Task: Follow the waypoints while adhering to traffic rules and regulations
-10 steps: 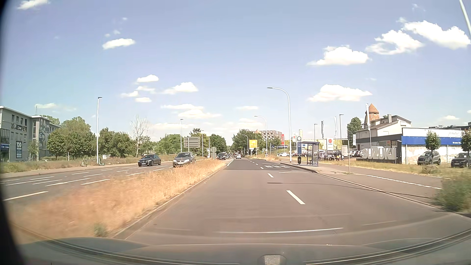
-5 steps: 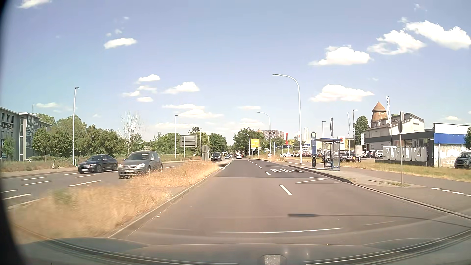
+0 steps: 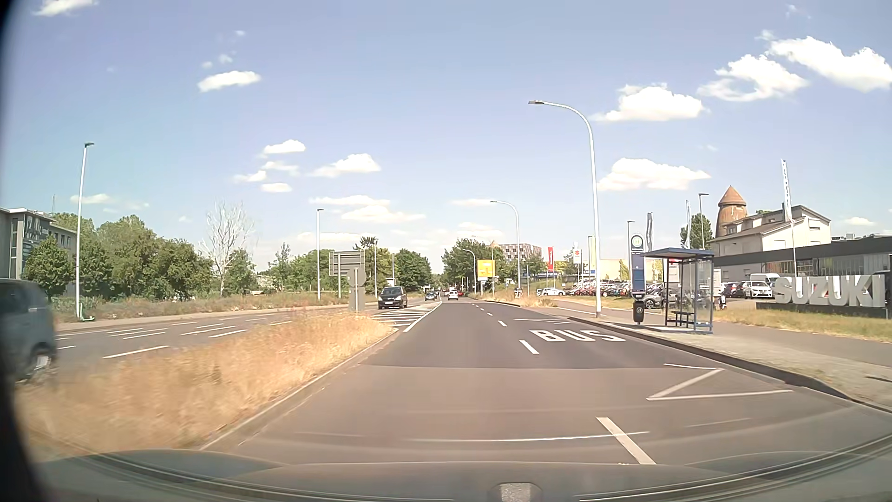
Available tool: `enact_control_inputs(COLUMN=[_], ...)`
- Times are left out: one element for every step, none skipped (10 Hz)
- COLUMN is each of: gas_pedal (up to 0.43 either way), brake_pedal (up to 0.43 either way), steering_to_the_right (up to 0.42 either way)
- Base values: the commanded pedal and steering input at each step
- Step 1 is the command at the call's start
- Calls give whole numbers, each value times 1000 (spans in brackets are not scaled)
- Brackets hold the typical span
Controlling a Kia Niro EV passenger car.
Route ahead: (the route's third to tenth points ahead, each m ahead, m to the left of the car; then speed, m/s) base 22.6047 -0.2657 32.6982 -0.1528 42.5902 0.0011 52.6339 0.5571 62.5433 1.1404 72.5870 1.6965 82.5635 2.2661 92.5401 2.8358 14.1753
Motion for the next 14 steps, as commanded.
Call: enact_control_inputs(gas_pedal=[0, 0, 0, 0, 0, 0, 0, 0, 0, 0, 0, 0, 0, 0], brake_pedal=[30, 30, 30, 30, 30, 30, 30, 30, 30, 30, 30, 30, 30, 30], steering_to_the_right=[-2, -2, -1, -2, -1, -1, -1, -1, 0, 0, 1, 1, 1, 1])
